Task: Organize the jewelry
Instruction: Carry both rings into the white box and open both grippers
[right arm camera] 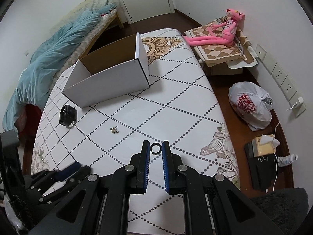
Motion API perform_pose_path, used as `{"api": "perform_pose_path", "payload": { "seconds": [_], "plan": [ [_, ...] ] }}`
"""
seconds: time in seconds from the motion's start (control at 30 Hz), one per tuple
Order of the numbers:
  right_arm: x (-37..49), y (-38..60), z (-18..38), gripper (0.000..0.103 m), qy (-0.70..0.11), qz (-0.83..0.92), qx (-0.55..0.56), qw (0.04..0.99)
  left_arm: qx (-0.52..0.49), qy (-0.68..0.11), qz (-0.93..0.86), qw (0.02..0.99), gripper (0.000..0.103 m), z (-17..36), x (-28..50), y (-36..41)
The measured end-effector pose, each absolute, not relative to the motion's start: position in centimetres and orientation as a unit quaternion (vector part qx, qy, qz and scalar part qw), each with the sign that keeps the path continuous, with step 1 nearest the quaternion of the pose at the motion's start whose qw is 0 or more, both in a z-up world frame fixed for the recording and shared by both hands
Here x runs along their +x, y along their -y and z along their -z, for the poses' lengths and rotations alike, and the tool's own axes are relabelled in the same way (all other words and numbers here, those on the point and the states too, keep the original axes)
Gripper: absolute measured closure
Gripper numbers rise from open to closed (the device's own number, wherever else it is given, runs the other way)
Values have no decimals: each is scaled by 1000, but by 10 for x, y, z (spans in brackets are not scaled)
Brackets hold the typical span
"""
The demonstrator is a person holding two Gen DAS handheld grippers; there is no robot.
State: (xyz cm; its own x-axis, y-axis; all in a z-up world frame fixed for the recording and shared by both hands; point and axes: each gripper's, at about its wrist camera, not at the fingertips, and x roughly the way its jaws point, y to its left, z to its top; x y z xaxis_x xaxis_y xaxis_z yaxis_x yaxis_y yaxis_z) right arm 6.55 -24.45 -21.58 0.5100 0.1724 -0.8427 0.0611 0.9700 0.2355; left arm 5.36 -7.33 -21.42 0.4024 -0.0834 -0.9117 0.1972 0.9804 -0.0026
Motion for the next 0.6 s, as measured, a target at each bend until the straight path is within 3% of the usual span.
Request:
{"api": "perform_pose_path", "payload": {
  "seconds": [0.27, 0.43, 0.6],
  "plan": [
    [75, 246, 196, 90, -482, -41, 133, 865, 15, -517, 113, 848, 101, 172, 68, 68],
    [112, 244, 158, 90, -459, -74, 155, 871, -36, -484, 147, 862, 101, 108, 120, 62],
    [180, 228, 135, 90, -463, -113, 152, 866, -61, -487, 159, 857, 101, 85, 188, 53]
  ]
}}
